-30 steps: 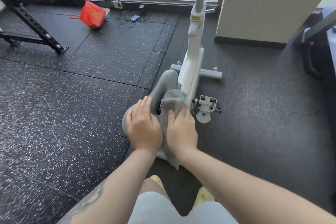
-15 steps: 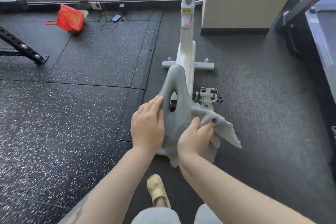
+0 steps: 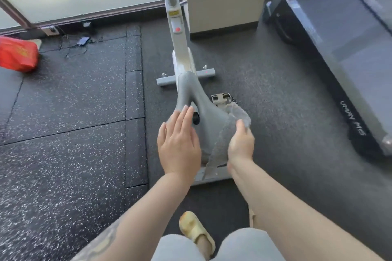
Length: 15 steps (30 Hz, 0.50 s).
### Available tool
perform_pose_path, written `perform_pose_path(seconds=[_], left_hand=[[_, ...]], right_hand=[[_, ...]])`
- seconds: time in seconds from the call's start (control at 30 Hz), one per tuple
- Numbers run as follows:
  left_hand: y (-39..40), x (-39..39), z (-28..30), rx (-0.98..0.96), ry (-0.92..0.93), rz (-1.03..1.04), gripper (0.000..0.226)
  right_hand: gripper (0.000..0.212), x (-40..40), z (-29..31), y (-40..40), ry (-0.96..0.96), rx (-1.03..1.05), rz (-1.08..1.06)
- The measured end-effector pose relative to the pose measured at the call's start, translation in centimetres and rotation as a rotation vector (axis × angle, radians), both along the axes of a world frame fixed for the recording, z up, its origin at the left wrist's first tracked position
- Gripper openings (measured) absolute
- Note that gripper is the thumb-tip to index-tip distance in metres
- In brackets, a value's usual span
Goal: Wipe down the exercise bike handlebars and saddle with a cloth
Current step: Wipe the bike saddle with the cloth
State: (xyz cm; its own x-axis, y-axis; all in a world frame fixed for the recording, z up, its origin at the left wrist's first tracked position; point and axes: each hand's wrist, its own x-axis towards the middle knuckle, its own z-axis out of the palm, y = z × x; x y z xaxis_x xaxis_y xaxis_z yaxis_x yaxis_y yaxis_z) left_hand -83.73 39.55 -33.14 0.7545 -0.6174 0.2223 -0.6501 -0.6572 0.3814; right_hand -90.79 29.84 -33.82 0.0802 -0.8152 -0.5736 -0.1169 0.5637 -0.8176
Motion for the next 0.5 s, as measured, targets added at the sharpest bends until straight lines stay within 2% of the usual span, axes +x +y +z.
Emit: perform_pose_path(seconds=[0.13,0.2,0.27,0.3,0.43,0.5], left_hand=[[1.1,0.9,-0.2,0.112,-0.129,-0.271,0.048],[1.6,1.7,0.0,0.148,-0.142,-0.417,0.048],[1.9,2.4,0.0,0.161,-0.117,-0.480,0.049],[2.0,2.6,-0.1,0.156,-0.114,-0.484,0.049],[1.8,2.3,-0.2,0.097,-0.115,-0.463,0.047],[1.7,2.2,-0.2,0.085,-0.110,-0.467,0.047]], right_hand=[[0.040,0.6,-0.5,7.2,-0.032,-0.354,-0.111],[0.037,0.5,-1.3,4.3,-0.044,-0.283,-0.146],[0.035,0.3,-1.7,1.8,-0.055,-0.088,-0.192],[0.039,0.5,-1.7,1.9,-0.039,-0.068,-0.205],[0.051,2.2,-0.2,8.1,0.048,-0.393,-0.177],[0.046,1.6,-0.4,5.8,0.103,-0.374,-0.176]])
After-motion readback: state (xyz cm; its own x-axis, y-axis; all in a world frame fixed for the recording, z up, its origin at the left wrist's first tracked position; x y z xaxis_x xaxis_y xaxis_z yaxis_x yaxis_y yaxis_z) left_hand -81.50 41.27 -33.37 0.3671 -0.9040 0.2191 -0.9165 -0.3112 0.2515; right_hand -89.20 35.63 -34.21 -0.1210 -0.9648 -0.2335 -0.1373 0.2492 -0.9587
